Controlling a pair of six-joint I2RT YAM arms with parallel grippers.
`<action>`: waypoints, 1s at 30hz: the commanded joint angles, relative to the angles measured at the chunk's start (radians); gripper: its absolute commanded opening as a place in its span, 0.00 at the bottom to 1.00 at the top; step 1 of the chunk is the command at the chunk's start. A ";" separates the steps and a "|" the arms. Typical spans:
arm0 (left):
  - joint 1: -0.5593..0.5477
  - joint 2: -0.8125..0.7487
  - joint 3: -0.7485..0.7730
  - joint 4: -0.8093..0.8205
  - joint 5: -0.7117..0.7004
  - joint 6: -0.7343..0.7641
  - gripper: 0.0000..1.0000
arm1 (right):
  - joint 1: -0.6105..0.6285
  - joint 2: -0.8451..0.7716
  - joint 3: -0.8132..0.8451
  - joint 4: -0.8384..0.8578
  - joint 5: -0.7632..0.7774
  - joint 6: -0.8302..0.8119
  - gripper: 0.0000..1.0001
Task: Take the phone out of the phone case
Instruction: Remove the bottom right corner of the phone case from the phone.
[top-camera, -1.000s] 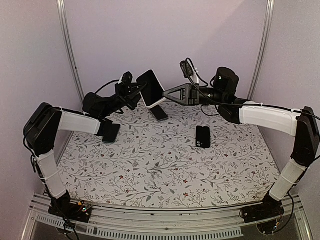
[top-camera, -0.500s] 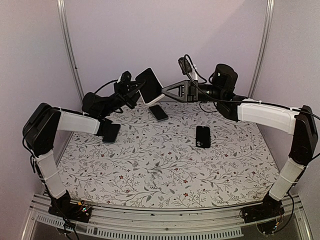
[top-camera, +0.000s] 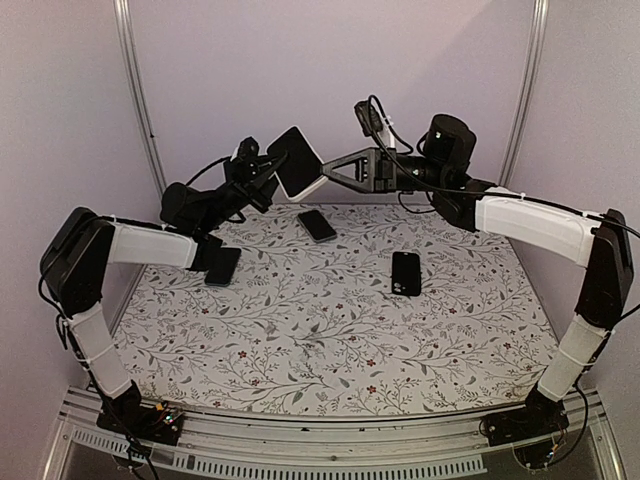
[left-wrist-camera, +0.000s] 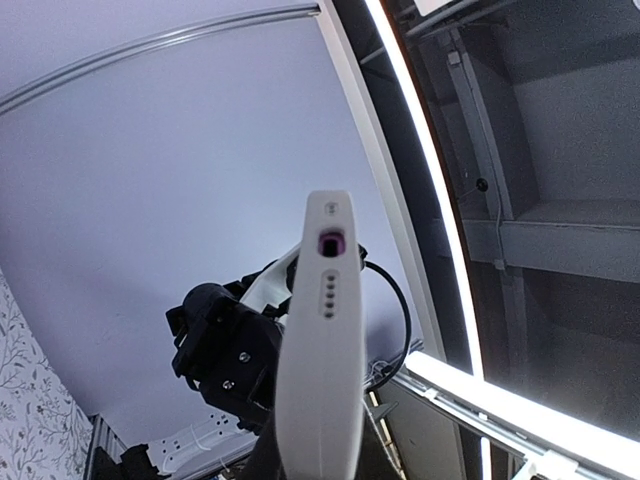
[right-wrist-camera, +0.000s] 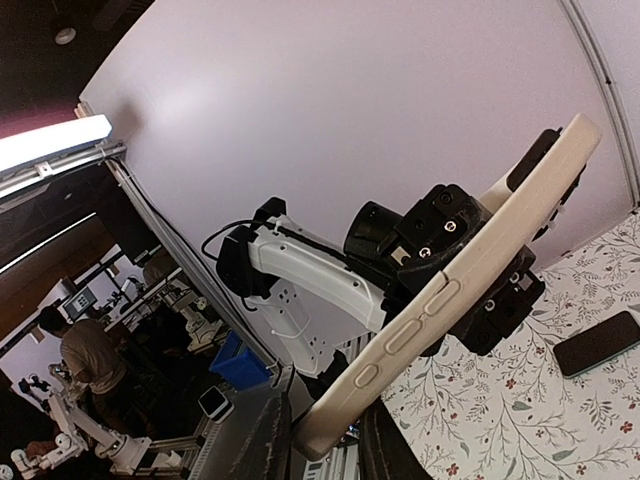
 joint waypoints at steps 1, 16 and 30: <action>-0.092 0.038 -0.033 -0.181 0.042 -0.086 0.00 | 0.063 0.007 0.087 0.162 -0.010 -0.125 0.14; -0.132 0.061 0.006 -0.231 0.035 -0.100 0.00 | 0.082 -0.013 0.064 0.164 -0.057 -0.155 0.18; -0.171 0.075 0.048 -0.273 0.038 -0.089 0.00 | 0.083 -0.023 0.064 0.180 -0.070 -0.182 0.18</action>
